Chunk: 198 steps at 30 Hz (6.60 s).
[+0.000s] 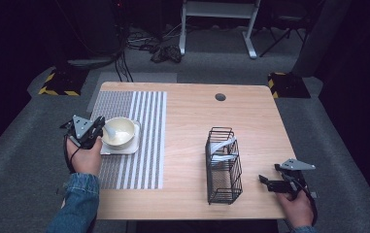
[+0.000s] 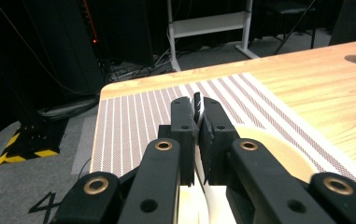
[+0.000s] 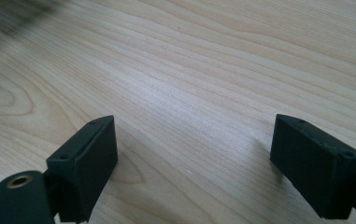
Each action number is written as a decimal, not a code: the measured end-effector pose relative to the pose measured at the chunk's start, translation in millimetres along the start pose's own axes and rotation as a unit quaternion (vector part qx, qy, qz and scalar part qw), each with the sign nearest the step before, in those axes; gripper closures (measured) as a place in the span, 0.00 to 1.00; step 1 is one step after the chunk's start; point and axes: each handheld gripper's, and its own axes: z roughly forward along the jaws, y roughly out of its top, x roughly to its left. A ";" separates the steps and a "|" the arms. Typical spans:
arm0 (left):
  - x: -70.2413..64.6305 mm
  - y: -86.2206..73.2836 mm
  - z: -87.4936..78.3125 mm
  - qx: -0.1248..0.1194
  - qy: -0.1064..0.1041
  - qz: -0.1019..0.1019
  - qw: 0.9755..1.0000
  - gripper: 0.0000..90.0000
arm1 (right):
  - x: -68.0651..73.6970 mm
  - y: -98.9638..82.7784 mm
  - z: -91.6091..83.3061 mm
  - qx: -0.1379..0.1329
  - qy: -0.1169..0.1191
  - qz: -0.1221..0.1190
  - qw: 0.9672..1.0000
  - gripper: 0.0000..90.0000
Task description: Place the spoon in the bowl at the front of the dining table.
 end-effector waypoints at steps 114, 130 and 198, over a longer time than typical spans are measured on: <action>-43.2 10.6 -75.0 0.011 -0.055 -0.018 0.998 0.41 | 0.0 0.1 0.1 0.000 -0.001 0.000 1.000 0.16; -42.0 0.8 -109.4 0.045 -0.081 -0.014 0.996 0.28 | 0.1 0.1 0.1 0.000 -0.002 0.000 1.000 0.16; -20.0 -115.6 -91.8 0.195 -0.059 -0.035 0.978 0.17 | 0.3 0.1 -0.1 0.000 -0.002 -0.001 1.000 0.16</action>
